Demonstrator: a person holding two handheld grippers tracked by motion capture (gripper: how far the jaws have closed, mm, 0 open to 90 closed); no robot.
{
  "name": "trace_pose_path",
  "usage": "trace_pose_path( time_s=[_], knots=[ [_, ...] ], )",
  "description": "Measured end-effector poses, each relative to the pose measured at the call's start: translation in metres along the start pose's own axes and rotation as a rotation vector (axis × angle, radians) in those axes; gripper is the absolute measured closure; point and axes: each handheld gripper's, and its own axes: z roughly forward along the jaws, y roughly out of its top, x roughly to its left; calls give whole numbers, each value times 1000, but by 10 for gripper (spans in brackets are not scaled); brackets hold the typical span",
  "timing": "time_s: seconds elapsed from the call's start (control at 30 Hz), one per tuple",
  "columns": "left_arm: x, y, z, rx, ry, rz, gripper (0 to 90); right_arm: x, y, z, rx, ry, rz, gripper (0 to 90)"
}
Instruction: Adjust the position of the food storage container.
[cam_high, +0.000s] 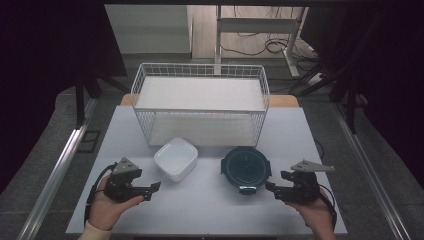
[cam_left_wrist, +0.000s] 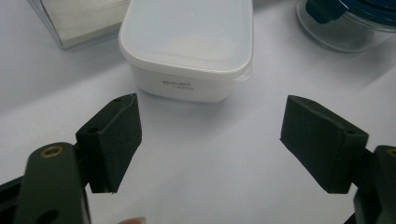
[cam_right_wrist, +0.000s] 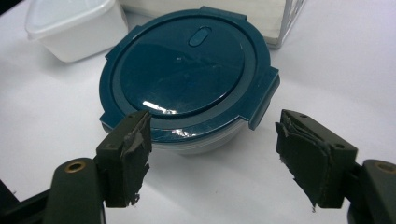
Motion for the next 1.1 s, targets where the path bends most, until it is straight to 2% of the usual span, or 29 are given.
trace_pose_path(
  time_s=[0.13, 0.23, 0.33, 0.47, 0.5, 0.6, 0.73, 0.93, 1.07, 1.1],
  knots=[
    [0, 0, -1, -1, -10, 9, 200, 4, 4, 1, 12, -4, 7, 301],
    [-1, 0, -6, -16, -15, 15, 200, 9, 9, -1, 29, -18, -9, 322],
    [-1, 0, -8, -21, -12, 11, 200, 7, 14, -3, 37, -25, -16, 357],
    [-1, 0, -6, -16, -7, 4, 196, 1, 22, -2, 59, -36, -22, 383],
    [-1, 0, -5, -15, -7, -2, 196, -6, 30, -1, 77, -39, -21, 395],
    [-2, -1, -4, -9, -2, -2, 196, -13, 36, 2, 90, -36, -13, 404],
    [-1, -2, -7, -12, -1, -4, 196, -23, 49, 12, 118, -33, 4, 418],
    [1, -3, -6, -9, -3, -10, 192, -31, 64, 25, 161, -40, -26, 479],
    [2, -3, -5, -7, 4, -12, 188, -36, 75, 33, 190, -58, -44, 572],
    [3, -4, -5, -7, 5, -16, 187, -38, 79, 37, 200, -68, -62, 633]
  ],
)
